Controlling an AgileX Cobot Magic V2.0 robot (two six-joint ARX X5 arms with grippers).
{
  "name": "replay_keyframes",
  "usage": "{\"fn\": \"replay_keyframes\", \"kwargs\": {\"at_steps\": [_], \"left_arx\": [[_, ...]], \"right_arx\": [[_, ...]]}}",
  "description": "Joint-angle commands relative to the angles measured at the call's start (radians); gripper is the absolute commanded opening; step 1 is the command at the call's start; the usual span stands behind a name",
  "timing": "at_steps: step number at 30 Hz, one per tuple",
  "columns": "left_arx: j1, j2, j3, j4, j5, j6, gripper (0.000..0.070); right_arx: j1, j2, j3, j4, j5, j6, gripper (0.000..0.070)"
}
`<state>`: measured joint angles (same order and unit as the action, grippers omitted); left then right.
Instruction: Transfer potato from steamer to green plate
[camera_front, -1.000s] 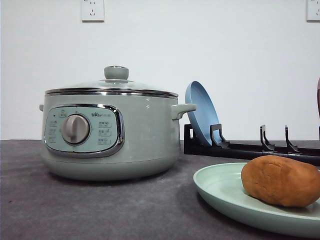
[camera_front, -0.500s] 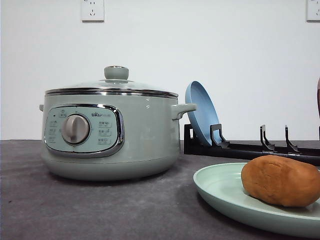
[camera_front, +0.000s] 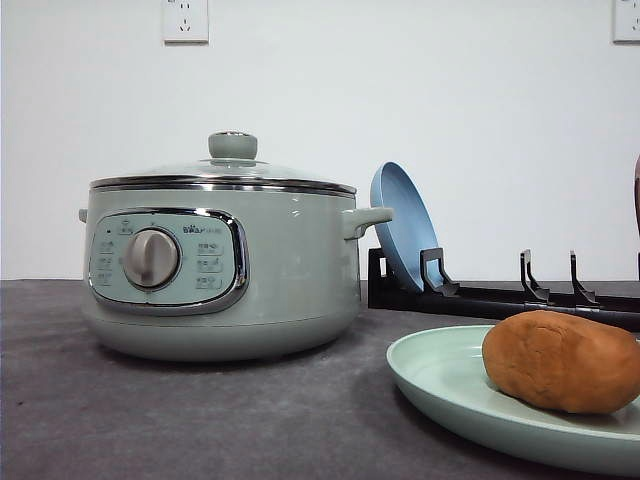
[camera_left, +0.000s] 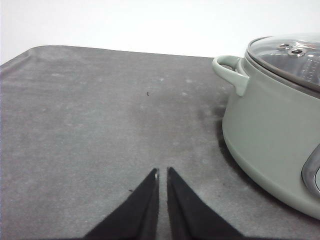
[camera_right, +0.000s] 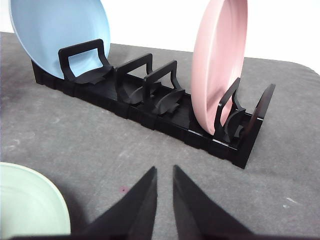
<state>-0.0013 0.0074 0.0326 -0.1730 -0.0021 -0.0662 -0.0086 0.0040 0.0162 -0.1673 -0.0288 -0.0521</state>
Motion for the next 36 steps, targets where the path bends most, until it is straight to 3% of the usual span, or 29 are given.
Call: {"fn": "replay_keyframes", "kwargs": {"at_steps": [1, 36], "left_arx": [[-0.001, 0.002, -0.021, 0.016, -0.002, -0.003, 0.0025], [-0.001, 0.002, -0.021, 0.016, -0.002, -0.003, 0.0025]], "right_arx": [[-0.002, 0.0, -0.005, 0.012, 0.003, -0.004, 0.0049], [-0.002, 0.0, -0.005, 0.012, 0.003, -0.004, 0.0049]]}}
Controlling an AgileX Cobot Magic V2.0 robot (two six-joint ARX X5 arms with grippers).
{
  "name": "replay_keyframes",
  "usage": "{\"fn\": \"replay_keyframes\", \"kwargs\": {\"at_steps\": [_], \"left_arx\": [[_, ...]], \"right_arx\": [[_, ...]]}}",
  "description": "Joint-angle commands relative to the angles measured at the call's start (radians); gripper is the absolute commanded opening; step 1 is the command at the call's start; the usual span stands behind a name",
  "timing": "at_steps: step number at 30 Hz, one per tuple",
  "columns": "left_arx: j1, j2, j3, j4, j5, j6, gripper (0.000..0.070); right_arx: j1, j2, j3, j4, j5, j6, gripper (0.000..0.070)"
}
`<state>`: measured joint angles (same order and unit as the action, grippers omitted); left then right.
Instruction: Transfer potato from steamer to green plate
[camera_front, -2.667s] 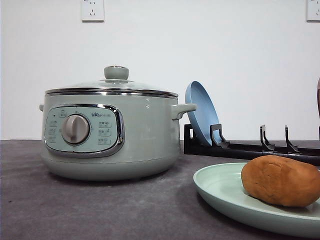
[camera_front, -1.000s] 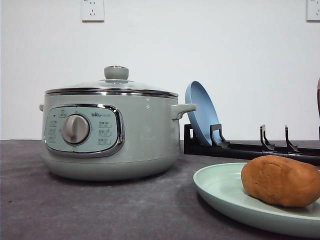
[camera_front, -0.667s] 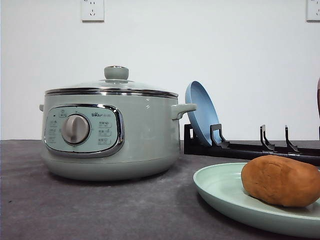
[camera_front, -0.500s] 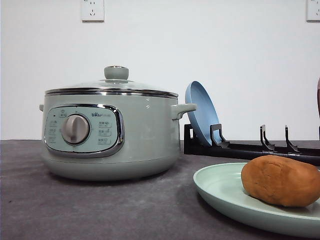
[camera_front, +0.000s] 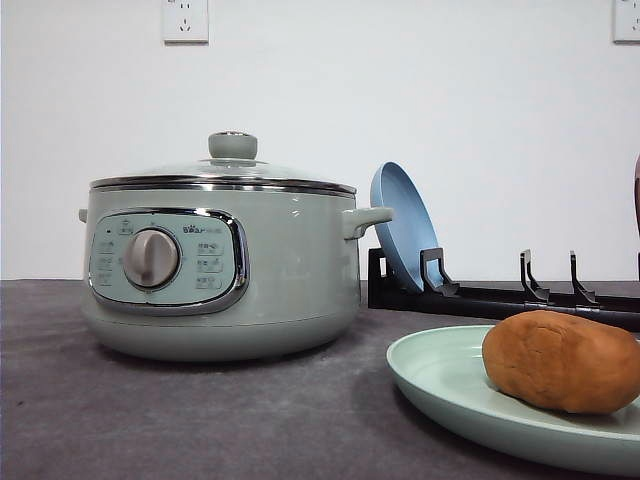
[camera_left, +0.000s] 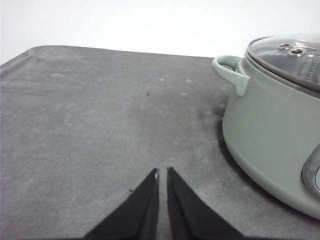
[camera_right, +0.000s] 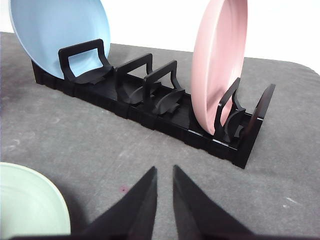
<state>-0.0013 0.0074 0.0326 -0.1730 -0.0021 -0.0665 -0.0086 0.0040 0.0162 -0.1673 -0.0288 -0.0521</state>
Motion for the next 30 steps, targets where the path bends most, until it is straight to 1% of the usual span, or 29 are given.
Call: {"fn": "replay_keyframes", "kwargs": {"at_steps": [1, 30], "left_arx": [[-0.001, 0.002, -0.021, 0.016, -0.002, -0.002, 0.0025], [-0.001, 0.002, -0.021, 0.016, -0.002, -0.002, 0.0025]], "right_arx": [[-0.002, 0.0, -0.005, 0.012, 0.003, -0.004, 0.0048], [-0.002, 0.0, -0.005, 0.012, 0.003, -0.004, 0.0049]]}}
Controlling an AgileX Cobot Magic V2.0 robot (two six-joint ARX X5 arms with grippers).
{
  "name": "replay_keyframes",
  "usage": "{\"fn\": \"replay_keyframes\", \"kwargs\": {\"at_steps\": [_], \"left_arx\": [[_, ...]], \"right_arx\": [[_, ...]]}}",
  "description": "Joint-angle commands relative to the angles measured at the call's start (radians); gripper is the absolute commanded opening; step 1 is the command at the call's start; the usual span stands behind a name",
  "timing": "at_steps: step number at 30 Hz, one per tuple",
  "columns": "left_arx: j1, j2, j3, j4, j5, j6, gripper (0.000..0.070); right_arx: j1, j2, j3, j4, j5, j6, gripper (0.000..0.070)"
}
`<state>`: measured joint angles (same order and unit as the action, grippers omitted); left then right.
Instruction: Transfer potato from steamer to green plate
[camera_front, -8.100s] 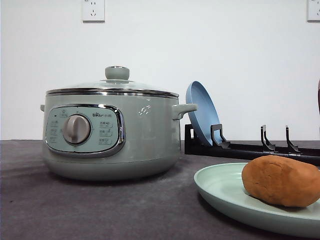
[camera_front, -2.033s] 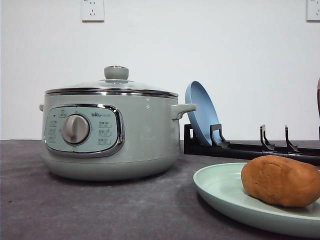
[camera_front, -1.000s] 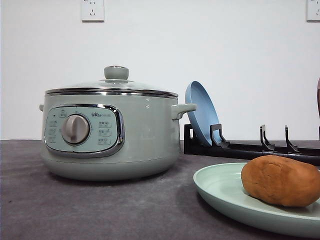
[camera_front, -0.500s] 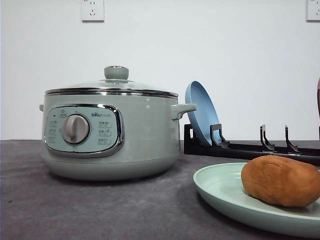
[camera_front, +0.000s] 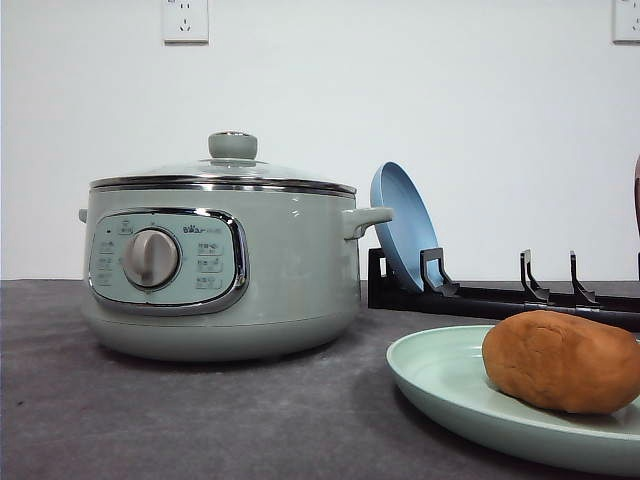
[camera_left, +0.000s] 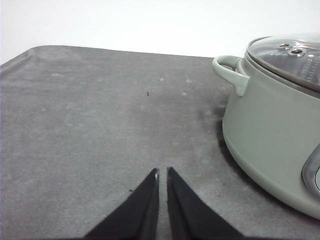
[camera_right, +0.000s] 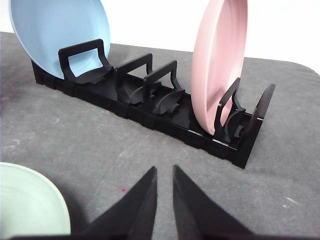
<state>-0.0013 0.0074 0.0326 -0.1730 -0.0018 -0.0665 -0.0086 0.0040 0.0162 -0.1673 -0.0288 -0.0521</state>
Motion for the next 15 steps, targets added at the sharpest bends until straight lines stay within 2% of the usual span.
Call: {"fn": "replay_keyframes", "kwargs": {"at_steps": [1, 15], "left_arx": [[-0.001, 0.002, -0.021, 0.016, -0.002, -0.002, 0.0025], [-0.001, 0.002, -0.021, 0.015, -0.002, -0.002, 0.0025]], "right_arx": [[-0.002, 0.0, -0.005, 0.012, 0.003, -0.004, 0.0049], [-0.002, 0.0, -0.005, 0.012, 0.003, -0.004, 0.0048]]}}
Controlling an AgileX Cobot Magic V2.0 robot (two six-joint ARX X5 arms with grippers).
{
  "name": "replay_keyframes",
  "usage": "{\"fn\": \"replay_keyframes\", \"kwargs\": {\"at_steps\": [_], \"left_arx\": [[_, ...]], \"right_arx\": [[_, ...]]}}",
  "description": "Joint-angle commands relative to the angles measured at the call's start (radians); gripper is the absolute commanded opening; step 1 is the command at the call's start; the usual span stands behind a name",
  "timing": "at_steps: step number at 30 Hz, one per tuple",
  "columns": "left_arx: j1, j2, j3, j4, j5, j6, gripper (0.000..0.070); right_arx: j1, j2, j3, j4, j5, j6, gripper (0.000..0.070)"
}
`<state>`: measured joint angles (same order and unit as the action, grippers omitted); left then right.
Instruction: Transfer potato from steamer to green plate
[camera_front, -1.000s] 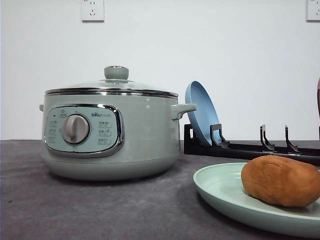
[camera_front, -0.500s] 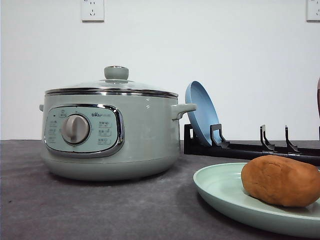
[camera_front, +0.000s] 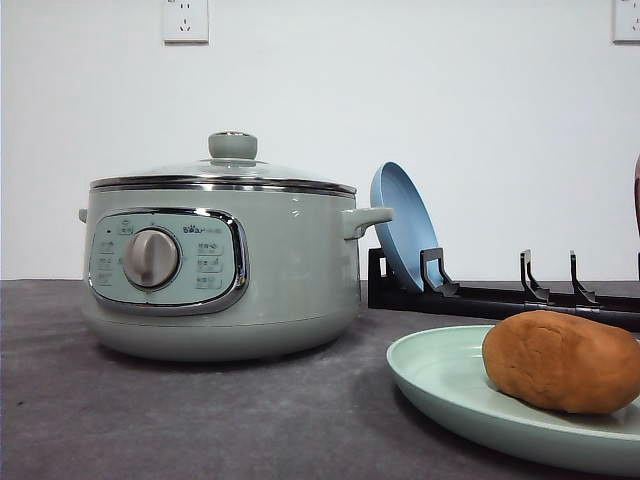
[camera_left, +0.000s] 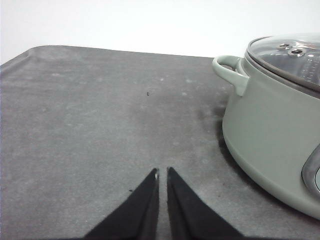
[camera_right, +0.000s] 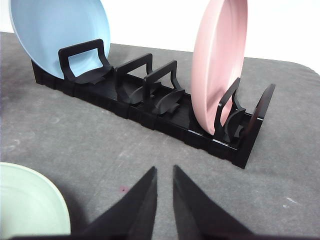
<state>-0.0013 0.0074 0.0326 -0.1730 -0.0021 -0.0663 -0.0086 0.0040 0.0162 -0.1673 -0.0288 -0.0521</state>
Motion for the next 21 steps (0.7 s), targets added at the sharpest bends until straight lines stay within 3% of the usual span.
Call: {"fn": "replay_keyframes", "kwargs": {"at_steps": [1, 21], "left_arx": [[-0.001, 0.002, -0.021, 0.016, -0.002, -0.003, 0.0025], [-0.001, 0.002, -0.021, 0.016, -0.002, -0.003, 0.0025]], "right_arx": [[-0.002, 0.0, -0.005, 0.012, 0.003, -0.004, 0.0048], [-0.002, 0.0, -0.005, 0.012, 0.003, -0.004, 0.0049]]}}
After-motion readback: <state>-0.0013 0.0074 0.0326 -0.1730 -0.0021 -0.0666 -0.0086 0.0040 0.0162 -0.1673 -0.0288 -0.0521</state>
